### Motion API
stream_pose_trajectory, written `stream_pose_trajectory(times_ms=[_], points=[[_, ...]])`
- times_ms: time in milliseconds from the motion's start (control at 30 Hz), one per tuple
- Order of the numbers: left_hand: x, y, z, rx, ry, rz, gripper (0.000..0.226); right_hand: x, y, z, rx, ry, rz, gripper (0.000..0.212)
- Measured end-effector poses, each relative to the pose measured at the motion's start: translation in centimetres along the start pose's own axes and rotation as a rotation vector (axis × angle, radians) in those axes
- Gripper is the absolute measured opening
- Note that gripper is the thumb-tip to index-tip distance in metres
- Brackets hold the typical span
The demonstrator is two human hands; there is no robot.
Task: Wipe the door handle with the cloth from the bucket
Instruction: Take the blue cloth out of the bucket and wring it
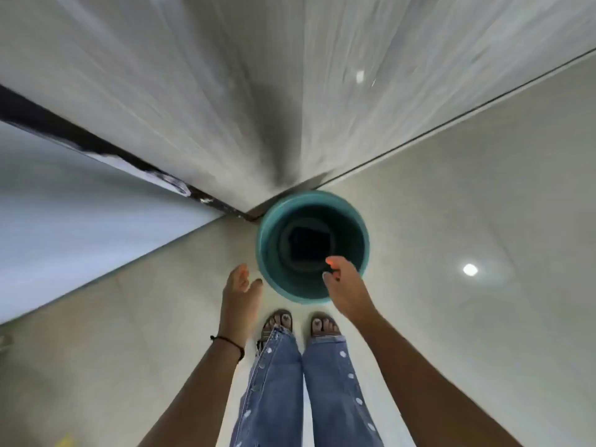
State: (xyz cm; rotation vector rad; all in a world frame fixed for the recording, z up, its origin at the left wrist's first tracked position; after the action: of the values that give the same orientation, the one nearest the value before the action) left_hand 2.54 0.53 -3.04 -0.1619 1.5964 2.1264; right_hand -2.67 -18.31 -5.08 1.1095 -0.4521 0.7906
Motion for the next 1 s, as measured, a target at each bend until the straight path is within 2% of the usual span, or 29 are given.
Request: stream_pose_trajectory(times_ms=[67, 133, 233, 367, 433, 567, 700, 833, 933, 1000], points=[[1.0, -4.6, -1.7, 0.002, -0.016, -0.007, 0.058, -3.5, -5.0, -2.6, 0.081, 0.025, 0.009, 0.042], [1.1, -8.1, -3.0, -0.035, -0.096, -0.095, 0.063, -6.2, -9.9, -4.4, 0.157, 0.087, 0.005, 0.045], [2.5, -12.3, -4.8, -0.118, -0.263, -0.363, 0.069, -10.7, -16.7, -7.6, 0.162, 0.176, 0.001, 0.050], [3.7, -14.3, -6.0, -0.206, -0.267, -0.509, 0.072, -14.2, -22.6, -9.8, 0.138, 0.402, 0.000, 0.061], [3.9, -14.7, -6.0, -0.236, -0.254, -0.558, 0.071, -15.4, -23.7, -10.9, 0.120, 0.504, -0.011, 0.067], [4.2, -14.9, -6.1, -0.240, -0.255, -0.585, 0.072, -16.0, -24.3, -11.1, -0.006, 0.690, -0.010, 0.058], [4.0, -14.7, -5.9, -0.233, -0.279, -0.547, 0.073, -15.2, -23.7, -11.0, 0.049, 0.801, -0.033, 0.043], [3.4, -13.6, -5.6, -0.155, -0.364, -0.481, 0.073, -12.4, -20.8, -10.6, 0.088, 0.624, 0.024, 0.051], [2.8, -11.0, -4.5, -0.096, -0.419, -0.367, 0.073, -7.8, -15.2, -8.3, -0.092, 0.210, 0.096, 0.017], [1.5, -7.2, -2.9, -0.066, -0.328, -0.261, 0.068, -3.9, -9.9, -6.1, -0.180, -0.068, 0.084, 0.022]])
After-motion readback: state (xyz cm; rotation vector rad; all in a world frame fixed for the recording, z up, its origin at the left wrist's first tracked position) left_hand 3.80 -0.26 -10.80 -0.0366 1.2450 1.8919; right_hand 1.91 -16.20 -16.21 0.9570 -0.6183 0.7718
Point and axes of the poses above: each hand's wrist, its own y-axis away from the middle knuckle, its own z-axis out of the back of the hand, x = y × z, the point moved 4 cm from there along -y, towards the middle knuckle, and after that the axes turned 14 degrees about z, right-handed, at the moved point
